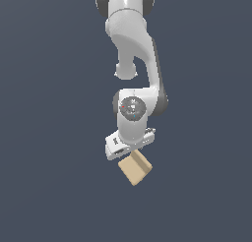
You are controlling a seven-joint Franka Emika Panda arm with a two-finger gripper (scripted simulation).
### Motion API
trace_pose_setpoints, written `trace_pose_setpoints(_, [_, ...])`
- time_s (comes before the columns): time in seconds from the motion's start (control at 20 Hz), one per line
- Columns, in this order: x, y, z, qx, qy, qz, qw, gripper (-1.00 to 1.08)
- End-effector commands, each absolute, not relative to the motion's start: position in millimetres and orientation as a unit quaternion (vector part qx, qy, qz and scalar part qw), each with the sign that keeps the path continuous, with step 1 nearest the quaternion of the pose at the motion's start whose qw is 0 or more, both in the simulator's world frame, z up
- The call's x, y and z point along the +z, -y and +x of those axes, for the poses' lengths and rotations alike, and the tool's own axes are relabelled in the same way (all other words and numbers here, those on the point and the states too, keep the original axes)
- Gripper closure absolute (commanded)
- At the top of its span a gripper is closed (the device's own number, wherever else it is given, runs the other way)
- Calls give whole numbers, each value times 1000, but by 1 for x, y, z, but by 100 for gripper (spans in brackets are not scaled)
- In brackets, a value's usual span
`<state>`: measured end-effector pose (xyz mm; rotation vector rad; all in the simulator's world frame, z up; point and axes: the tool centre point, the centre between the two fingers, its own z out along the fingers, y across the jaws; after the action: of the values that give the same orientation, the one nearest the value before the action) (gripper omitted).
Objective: Pick up the object and move it to a goal position.
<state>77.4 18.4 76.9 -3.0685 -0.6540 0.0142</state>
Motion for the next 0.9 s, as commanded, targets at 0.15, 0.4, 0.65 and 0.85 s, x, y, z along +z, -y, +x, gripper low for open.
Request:
trace_pose_setpoints(0.15, [54, -29, 99, 2, 269, -963, 1, -92])
trace_pose_setpoints(0.4, [42, -37, 111, 1, 303, -953, 0, -92])
trace_pose_setpoints(0.65, [34, -42, 118, 0, 322, -947, 0, -92])
trace_pose_setpoints(0.85, [33, -44, 120, 0, 328, -945, 0, -92])
